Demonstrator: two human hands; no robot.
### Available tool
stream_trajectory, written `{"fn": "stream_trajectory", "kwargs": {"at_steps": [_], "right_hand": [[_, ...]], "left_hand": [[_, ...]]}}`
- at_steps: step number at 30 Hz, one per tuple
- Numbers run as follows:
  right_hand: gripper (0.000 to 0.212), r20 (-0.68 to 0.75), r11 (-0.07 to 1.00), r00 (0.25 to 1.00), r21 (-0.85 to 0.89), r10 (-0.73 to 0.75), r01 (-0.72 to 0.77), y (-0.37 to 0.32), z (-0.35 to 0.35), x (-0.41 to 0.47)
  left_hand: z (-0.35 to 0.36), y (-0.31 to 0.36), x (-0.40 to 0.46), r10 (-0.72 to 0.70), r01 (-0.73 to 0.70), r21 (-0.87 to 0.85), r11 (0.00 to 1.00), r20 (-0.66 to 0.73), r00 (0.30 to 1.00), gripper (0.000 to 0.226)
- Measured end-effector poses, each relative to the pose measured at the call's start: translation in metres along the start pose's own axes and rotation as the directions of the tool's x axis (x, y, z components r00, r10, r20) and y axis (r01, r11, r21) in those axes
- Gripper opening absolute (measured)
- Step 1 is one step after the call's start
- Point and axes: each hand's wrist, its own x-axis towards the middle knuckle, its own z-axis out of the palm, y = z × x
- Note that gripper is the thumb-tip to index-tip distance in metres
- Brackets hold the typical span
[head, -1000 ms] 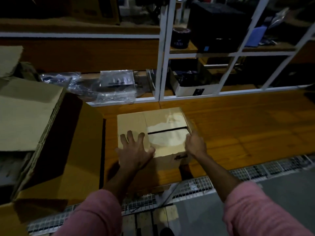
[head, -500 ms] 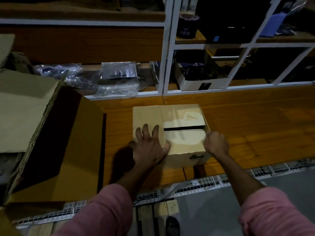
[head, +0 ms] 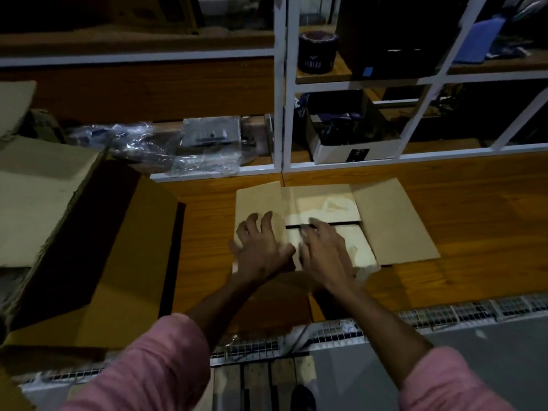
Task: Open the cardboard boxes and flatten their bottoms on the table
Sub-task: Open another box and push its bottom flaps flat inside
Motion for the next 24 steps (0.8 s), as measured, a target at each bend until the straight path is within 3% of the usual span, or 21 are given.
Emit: {"fn": "stream_trajectory", "kwargs": {"at_steps": [2,4,8,11,13,15,18,21,24], "right_hand": [[0.040,0.037,0.999,0.999,-0.043,-0.025,0.026,-0.008,0.009,-0.004],[0.041,0.050,0.998,0.999,-0.060,-0.003,0.006,-0.005,0.010,-0.002],[0.042,0.031,0.996,0.998,-0.072,0.053,-0.051,-0.006,0.009,0.002],[0.038,-0.002,0.989,0.993,-0.086,0.119,-0.119,-0.006,0.008,0.000],[0.037,-0.015,0.985,0.991,-0.112,0.133,-0.134,-0.003,0.007,-0.003],[0.038,-0.012,0.982,0.992,-0.140,0.124,-0.124,-0.001,0.007,-0.005],[0.045,0.013,0.985,0.994,-0.135,0.113,-0.110,0.001,0.009,-0.005],[0.058,0.043,0.987,0.994,-0.131,0.104,-0.097,0.003,0.012,-0.005],[0.069,0.098,0.988,0.990,-0.129,0.101,-0.088,0.003,0.013,-0.003]], "left_hand": [[-0.018,0.001,0.005,0.169,-0.163,0.117,0.980,-0.042,0.985,0.076],[-0.041,0.003,0.010,0.355,-0.349,0.252,0.903,0.023,0.935,0.054],[-0.091,0.011,0.013,0.503,-0.470,0.645,0.603,0.150,0.851,0.025],[-0.118,0.008,0.007,0.377,-0.406,0.769,0.493,0.232,0.897,0.011],[-0.123,-0.005,0.003,0.222,-0.349,0.784,0.513,0.271,0.937,0.014],[-0.110,-0.032,0.003,0.115,-0.246,0.714,0.656,0.228,0.967,0.027],[-0.069,-0.065,0.009,-0.093,0.030,0.336,0.941,0.172,0.981,0.050],[-0.031,-0.068,0.013,-0.249,0.254,-0.017,0.967,0.149,0.957,0.048],[-0.014,-0.064,0.016,-0.297,0.317,-0.212,0.925,0.122,0.947,0.039]]}}
